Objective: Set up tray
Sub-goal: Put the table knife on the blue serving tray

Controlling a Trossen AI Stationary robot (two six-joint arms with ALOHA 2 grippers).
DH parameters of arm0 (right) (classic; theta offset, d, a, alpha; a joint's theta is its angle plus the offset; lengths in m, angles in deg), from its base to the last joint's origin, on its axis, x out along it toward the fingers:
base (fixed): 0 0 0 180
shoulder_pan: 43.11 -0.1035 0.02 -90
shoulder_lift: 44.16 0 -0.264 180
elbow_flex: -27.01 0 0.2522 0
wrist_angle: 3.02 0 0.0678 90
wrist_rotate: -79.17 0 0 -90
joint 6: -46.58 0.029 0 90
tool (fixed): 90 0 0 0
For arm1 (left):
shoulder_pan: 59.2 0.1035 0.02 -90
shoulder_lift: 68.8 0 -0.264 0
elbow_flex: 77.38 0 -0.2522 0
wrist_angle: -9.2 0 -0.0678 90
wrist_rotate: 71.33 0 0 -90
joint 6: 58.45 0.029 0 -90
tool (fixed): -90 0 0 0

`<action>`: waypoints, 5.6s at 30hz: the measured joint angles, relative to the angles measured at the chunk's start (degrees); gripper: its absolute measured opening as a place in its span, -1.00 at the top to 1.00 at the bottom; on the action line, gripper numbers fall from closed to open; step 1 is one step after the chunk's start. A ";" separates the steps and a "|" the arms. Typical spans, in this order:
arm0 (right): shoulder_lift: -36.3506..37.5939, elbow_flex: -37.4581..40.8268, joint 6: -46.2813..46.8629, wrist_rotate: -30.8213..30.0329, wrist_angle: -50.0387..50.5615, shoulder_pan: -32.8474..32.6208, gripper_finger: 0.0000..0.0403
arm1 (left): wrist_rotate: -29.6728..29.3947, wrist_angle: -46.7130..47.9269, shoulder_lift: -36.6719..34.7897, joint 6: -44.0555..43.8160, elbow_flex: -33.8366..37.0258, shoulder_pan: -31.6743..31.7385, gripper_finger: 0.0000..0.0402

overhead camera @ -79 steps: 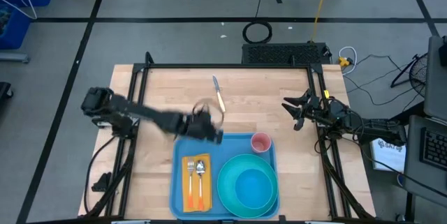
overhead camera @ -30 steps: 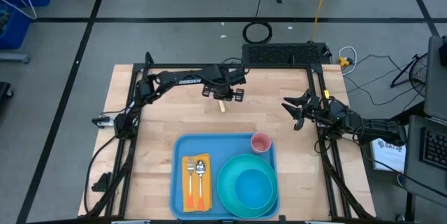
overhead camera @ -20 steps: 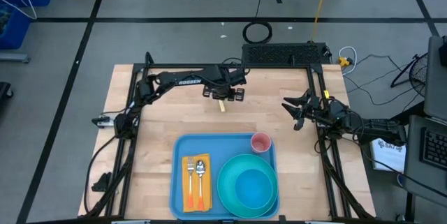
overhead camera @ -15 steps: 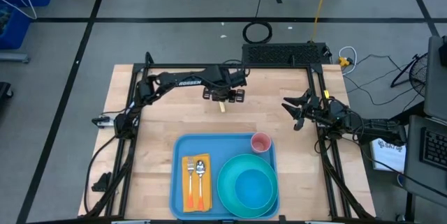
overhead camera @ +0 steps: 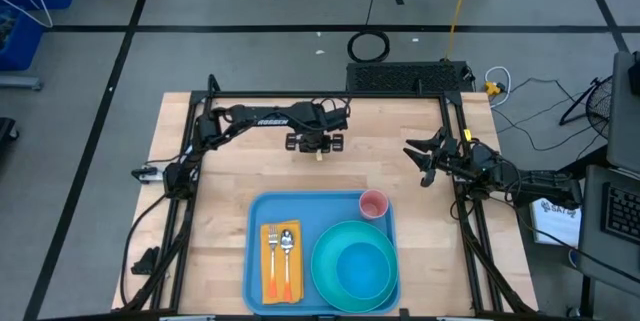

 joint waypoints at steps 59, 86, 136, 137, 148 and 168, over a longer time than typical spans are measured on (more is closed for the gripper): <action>-0.02 -0.02 0.00 -0.01 0.00 0.00 0.39 | -4.33 -3.93 -11.89 14.97 4.59 -14.10 0.86; -0.37 -0.01 0.00 -0.05 -0.37 0.00 0.39 | 0.97 -13.05 1.31 21.64 4.19 -4.38 0.10; -0.79 -0.02 0.00 0.00 -0.33 -0.02 0.39 | -33.71 -3.98 -16.83 -35.61 4.50 -52.62 0.72; -0.79 -0.01 0.00 0.00 -0.33 -0.02 0.39 | -33.82 -4.21 -15.53 -39.62 4.56 -54.17 0.72; -0.79 -0.02 0.00 0.00 -0.23 0.00 0.39 | -34.17 -14.98 -5.35 -57.30 4.61 -61.10 0.72; -0.79 -0.02 0.00 0.00 -0.22 -0.02 0.39 | -29.33 -9.77 -2.62 -66.06 4.56 -64.83 0.72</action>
